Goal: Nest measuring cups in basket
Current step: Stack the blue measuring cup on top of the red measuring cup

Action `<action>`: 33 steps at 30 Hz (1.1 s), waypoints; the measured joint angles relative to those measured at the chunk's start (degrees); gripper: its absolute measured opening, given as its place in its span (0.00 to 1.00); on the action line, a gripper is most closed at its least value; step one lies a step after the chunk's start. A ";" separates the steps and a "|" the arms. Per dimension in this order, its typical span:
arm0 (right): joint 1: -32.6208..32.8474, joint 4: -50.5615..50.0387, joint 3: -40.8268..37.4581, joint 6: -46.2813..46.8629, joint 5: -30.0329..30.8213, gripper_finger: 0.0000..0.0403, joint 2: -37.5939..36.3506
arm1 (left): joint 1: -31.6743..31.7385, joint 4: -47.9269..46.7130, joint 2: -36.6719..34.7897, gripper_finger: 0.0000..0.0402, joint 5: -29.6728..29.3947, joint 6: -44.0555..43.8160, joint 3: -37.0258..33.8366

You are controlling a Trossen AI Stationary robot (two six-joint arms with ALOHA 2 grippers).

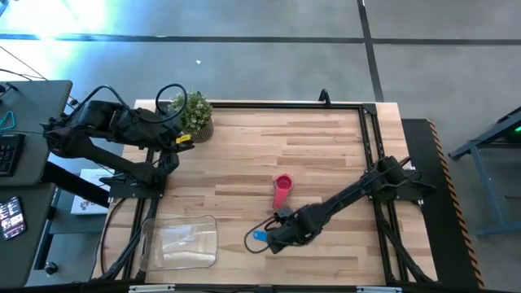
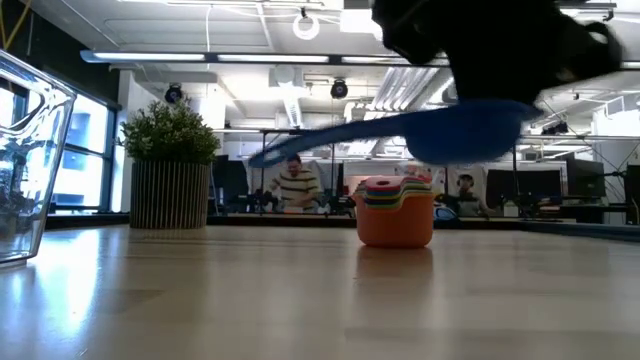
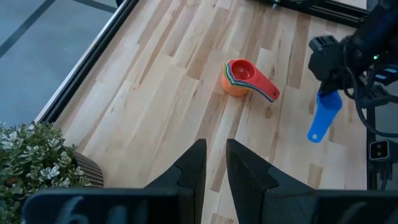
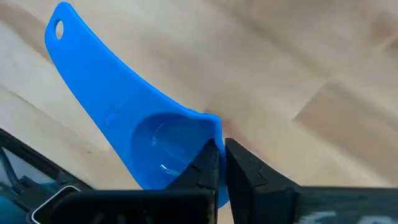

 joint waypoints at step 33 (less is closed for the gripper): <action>-30.04 -23.85 13.08 -103.62 -9.17 0.00 -0.06 | 0.02 0.00 0.20 0.13 -6.81 -12.57 0.01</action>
